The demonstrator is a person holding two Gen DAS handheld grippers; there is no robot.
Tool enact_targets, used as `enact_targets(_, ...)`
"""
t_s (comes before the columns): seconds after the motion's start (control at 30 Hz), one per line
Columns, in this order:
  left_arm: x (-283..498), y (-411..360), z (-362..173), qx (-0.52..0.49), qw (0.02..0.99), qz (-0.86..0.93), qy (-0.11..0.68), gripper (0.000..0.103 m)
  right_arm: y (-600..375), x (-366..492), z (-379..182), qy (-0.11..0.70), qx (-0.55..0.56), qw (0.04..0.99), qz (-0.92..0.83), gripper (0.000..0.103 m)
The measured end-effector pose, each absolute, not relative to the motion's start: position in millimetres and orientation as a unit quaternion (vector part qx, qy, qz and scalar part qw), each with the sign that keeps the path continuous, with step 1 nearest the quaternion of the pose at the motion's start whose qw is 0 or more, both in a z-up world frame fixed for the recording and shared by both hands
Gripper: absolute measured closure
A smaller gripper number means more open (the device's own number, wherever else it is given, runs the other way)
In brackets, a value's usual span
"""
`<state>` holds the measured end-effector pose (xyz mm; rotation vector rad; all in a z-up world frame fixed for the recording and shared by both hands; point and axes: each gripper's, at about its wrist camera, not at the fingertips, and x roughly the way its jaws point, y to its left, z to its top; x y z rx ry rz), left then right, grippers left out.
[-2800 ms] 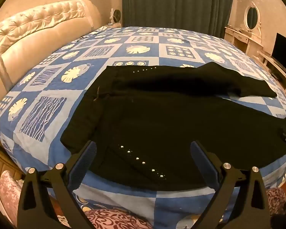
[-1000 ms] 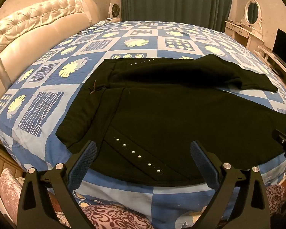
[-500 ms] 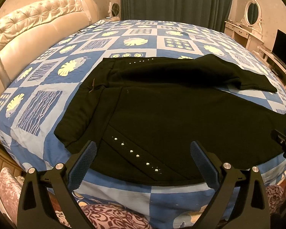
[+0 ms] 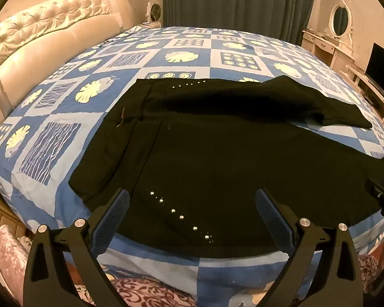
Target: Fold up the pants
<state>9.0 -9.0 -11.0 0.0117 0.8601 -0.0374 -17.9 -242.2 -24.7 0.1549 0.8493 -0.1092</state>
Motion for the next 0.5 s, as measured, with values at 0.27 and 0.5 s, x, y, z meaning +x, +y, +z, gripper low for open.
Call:
enact_targets(0.27,17.5,-11.0,-11.7,0.005,0.906,-0.023,0.423,0.005,-281.0,-14.0,-9.3,0.413,0.113,0.902,-0.046,0.002)
enact_targets(0.5,23.5,-5.7,-17.3,-0.010,0.899,-0.025,0.438,0.005,-427.3,-37.7,0.9,0.373,0.273,0.882,-0.097,0.002)
